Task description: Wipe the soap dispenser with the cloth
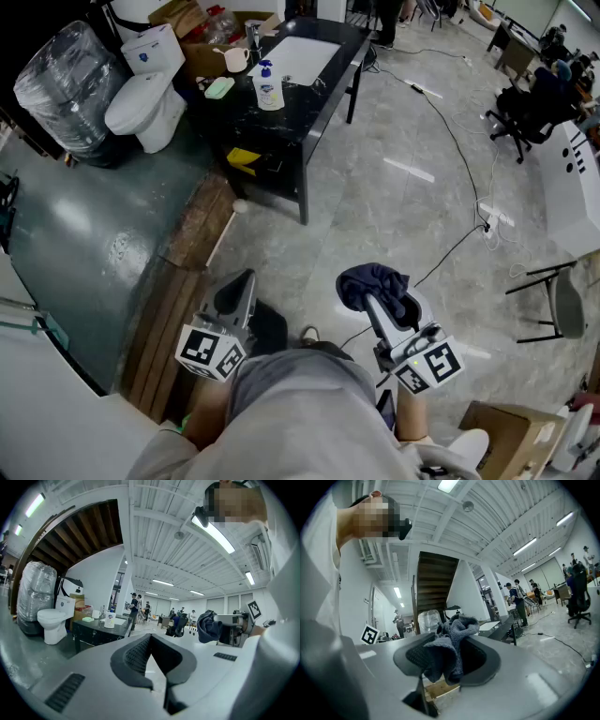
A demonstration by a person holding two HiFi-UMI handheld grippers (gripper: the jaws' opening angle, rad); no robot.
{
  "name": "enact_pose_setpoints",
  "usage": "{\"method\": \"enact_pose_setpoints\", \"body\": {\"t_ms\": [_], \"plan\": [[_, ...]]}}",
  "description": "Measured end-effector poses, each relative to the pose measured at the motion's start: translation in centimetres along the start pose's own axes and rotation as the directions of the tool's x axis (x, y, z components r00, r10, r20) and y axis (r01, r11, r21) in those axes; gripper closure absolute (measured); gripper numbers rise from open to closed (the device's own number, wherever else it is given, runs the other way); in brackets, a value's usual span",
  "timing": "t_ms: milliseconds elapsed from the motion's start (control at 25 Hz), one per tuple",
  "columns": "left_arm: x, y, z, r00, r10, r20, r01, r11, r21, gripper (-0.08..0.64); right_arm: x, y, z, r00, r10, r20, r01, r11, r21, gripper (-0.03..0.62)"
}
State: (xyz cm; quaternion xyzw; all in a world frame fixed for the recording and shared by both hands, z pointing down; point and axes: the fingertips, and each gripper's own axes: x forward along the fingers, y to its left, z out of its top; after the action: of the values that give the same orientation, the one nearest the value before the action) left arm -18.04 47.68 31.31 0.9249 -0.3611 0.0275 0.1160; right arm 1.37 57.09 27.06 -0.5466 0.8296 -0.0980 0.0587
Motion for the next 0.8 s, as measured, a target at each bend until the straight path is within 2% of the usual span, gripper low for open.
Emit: {"method": "enact_pose_setpoints", "body": {"t_ms": [400,800], "plan": [[1.7,-2.6,0.5,0.999,-0.053,0.009,0.053,0.998,0.023,0.554,-1.0,-0.5,-0.2,1.0,-0.019,-0.011,0.019,1.0,-0.014,0.437],[2.1,-3.3,1.2,1.0,-0.012,0.021,0.011,0.999,0.047,0.554,-0.4,0.3,-1.4,0.999,-0.021,-0.05,0.019,0.999,-0.039,0.436]]}}
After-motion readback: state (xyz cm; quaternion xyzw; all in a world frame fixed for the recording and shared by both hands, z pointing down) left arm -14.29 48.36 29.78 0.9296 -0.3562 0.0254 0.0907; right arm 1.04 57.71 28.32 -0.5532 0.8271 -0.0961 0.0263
